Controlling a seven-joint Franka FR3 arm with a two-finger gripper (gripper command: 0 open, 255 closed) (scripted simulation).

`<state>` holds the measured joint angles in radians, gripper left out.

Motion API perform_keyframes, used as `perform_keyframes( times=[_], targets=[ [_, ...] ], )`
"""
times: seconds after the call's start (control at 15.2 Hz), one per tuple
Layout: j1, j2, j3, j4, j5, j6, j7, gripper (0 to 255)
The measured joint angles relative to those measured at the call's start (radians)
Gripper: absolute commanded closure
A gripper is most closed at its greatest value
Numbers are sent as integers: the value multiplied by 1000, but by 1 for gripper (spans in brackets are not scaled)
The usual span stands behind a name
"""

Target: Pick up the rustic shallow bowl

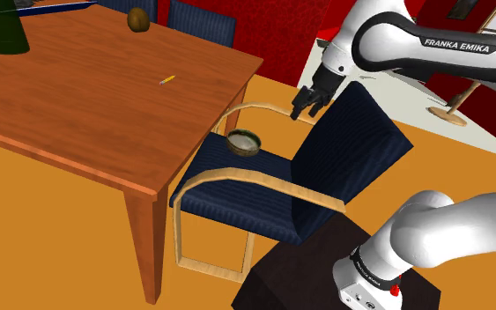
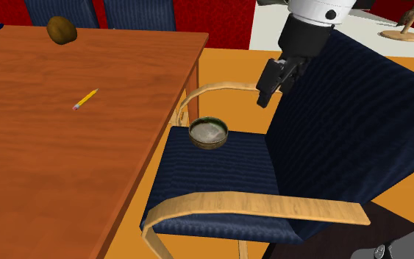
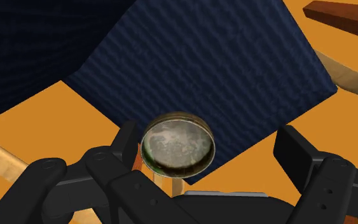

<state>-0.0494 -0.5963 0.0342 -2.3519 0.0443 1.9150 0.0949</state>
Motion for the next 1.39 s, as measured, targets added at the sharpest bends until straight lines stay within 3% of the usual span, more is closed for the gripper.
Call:
perform_keyframes(
  times=[0.73, 1.39],
  targets=[
    [-33, 357, -53, 36, -13, 313, -70, 0],
    [-61, 709, -88, 200, 14, 495, -138, 0]
  ],
)
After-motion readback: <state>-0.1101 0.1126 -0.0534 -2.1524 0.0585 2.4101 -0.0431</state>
